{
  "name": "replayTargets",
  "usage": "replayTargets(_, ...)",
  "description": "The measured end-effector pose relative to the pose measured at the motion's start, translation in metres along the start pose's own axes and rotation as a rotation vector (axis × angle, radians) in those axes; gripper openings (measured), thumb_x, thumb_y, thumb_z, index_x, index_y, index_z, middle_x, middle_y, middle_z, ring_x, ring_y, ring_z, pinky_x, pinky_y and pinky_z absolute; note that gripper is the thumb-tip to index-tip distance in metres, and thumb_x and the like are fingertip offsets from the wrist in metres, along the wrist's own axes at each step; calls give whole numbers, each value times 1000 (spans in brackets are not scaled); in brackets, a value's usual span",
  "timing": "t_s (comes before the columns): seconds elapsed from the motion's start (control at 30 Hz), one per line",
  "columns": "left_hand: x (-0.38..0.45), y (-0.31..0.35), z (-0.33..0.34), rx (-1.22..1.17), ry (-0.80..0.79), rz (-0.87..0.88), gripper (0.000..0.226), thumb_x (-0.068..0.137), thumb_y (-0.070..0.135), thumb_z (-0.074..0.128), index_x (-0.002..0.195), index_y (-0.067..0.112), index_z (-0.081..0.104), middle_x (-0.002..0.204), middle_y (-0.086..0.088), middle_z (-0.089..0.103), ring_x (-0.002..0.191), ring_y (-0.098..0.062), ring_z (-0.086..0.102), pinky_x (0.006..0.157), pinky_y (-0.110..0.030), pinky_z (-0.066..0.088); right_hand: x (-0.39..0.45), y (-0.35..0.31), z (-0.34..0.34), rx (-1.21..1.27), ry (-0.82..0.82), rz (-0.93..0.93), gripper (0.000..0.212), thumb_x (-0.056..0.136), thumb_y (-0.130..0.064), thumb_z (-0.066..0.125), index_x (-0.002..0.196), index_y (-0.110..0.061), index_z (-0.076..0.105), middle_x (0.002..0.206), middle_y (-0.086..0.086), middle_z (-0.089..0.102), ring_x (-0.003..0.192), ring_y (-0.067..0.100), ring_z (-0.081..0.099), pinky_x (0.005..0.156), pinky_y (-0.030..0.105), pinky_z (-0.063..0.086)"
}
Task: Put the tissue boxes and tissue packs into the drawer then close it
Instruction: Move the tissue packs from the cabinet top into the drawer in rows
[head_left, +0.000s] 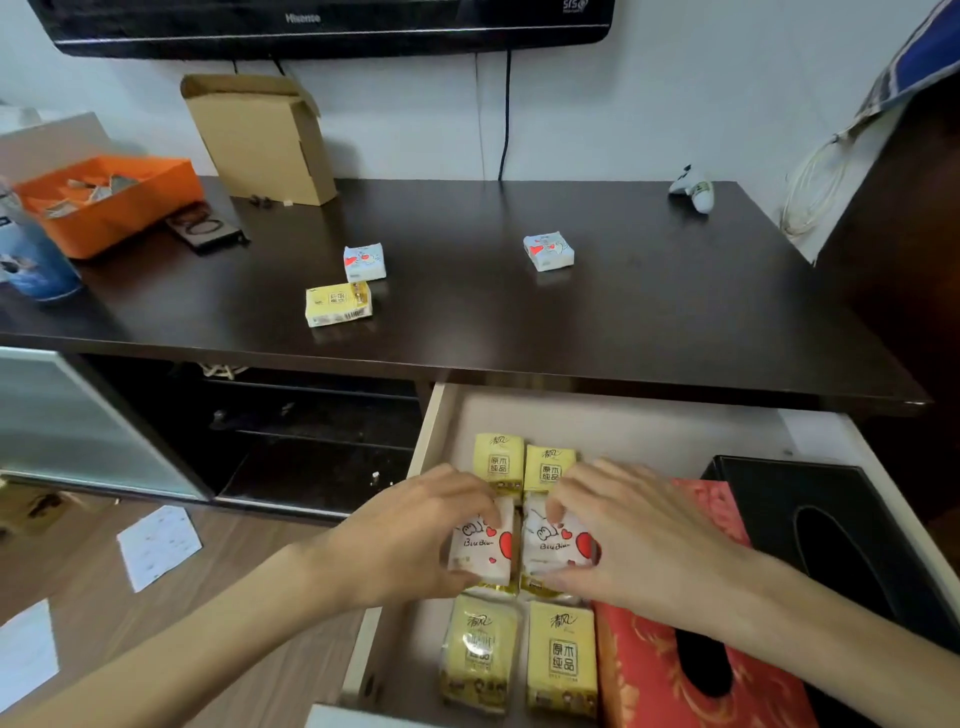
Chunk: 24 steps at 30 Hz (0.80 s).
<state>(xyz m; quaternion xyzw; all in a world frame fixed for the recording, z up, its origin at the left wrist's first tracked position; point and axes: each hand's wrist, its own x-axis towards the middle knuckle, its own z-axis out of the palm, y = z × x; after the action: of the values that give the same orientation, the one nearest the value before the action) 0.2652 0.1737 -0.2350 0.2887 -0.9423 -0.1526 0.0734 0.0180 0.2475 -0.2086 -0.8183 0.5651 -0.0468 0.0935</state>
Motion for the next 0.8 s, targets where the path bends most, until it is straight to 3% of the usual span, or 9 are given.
replayTargets(0.1,2,0,9,48,-19,14,52,74,45,76,122,29,61,135,12,56,123,-8,47,101,-24,43,6,-11,9,-98,-34,7,52,85,-73,56,117,-32,53,119,-13,50,113,14,49,104,38,34)
replayTargets(0.23,2,3,15,77,-22,17,54,76,45,74,125,28,58,141,11,52,126,-10,47,99,-18,36,8,-17,18,-209,-51,41,58,87,-70,57,121,-23,53,119,-5,47,114,20,50,107,42,31)
replayTargets(0.5,-2,6,18,68,-10,21,47,84,42,69,127,28,58,149,12,44,130,-11,45,101,-24,43,16,-18,20,-241,-178,66,44,88,-62,62,108,-23,64,107,-4,45,116,22,44,109,47,18)
replayTargets(0.63,-4,6,21,70,46,61,46,86,48,66,125,25,61,147,8,47,141,-9,36,111,-27,37,15,-15,20,-181,-214,68,42,89,-63,59,104,-25,69,102,-8,48,116,18,47,117,47,7)
replayTargets(0.7,-5,6,19,29,87,55,42,88,49,64,122,24,64,145,8,50,145,-7,30,117,-25,30,14,-14,15,-136,-197,64,40,89,-64,57,101,-28,69,102,-10,53,112,15,48,118,45,14)
replayTargets(0.8,-6,1,6,-48,171,-7,35,91,48,60,118,27,66,140,12,53,141,-1,35,115,-24,34,19,-11,-3,7,-64,62,26,90,-60,59,91,-35,68,95,-17,58,99,9,51,105,37,33)
